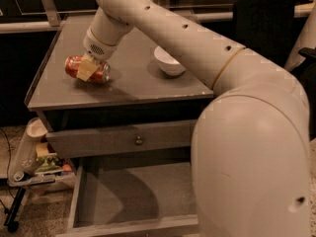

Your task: Pick coke can from middle drawer and place on counter

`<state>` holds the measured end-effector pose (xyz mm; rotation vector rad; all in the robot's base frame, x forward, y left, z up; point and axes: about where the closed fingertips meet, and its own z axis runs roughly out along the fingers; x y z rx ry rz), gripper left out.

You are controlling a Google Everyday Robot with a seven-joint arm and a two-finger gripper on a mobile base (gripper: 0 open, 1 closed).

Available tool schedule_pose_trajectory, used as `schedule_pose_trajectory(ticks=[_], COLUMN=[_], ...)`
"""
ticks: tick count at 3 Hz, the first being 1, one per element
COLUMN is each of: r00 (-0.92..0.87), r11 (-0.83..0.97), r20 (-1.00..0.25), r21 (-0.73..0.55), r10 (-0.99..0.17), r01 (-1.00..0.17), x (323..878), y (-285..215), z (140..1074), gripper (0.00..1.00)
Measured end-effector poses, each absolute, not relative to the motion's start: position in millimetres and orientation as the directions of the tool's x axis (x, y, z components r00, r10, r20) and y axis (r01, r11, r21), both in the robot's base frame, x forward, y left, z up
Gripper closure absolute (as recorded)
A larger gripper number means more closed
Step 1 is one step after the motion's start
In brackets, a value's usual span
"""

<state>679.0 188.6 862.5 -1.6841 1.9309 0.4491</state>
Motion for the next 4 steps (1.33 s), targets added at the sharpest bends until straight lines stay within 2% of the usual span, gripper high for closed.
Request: schedule_pose_trajectory(ticks=[1,2,4], r00=[-0.081,-0.081,-0.081], r11=[0.146,0.146,0.146], r20=[-0.591,-0.591,-0.591], r21=[-0.063,-0.063,-0.063], r10=[-0.803,-0.803,-0.803], r01=[-0.987,-0.987,-0.987], x=[686.8,686.8,686.7], y=[197.3,197.3,197.4], z=[847.5,847.6,847.5], gripper=[1.0,0.82,0.35])
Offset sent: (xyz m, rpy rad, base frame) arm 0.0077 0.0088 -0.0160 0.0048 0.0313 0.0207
